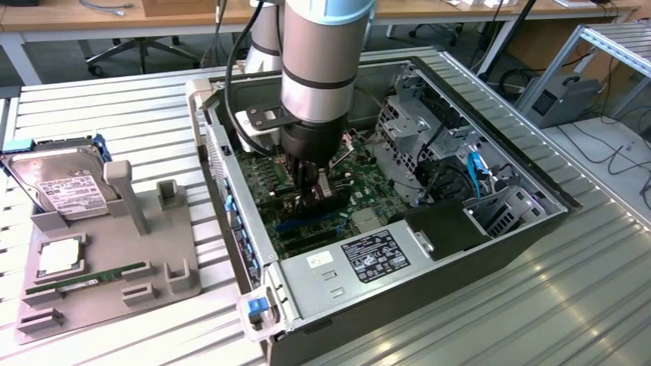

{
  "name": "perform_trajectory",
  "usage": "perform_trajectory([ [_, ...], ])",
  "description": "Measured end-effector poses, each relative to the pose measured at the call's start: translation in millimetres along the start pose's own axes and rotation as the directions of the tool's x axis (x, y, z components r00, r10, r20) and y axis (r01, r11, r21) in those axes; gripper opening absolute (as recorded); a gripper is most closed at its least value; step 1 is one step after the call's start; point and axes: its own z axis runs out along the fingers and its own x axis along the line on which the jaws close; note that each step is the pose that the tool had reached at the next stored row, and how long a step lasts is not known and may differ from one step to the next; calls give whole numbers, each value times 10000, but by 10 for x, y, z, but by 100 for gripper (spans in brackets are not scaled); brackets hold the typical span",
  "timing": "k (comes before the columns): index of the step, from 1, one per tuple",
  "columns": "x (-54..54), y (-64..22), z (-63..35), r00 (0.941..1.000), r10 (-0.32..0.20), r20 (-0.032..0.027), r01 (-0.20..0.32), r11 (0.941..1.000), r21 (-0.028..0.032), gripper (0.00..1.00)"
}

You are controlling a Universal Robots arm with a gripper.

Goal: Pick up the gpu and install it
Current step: 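Insert the gpu into the slot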

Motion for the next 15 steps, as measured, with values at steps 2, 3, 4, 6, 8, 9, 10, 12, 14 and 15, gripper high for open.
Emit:
perform_trajectory([
  [2,0,0,0,10000,0,-1,0,10000,0,27],
  [3,0,-1,0,10000,1,0,-1,10000,1,27],
  [4,0,-2,0,10000,2,0,-2,10000,0,27],
  [6,0,-8,0,10000,1,2,-1,10000,1,27],
  [8,-1,-12,1,10000,7,5,-7,10000,0,27],
  [9,-1,-12,1,10000,12,6,-12,10000,0,27],
  [10,-1,-14,1,10000,16,6,-16,10000,0,27],
  [12,-1,-15,1,10000,56,5,-56,10000,-1,27],
  [14,-2,-15,1,9999,147,3,-147,9999,-4,27],
  [15,-2,-15,0,9998,191,2,-191,9998,-6,27],
])
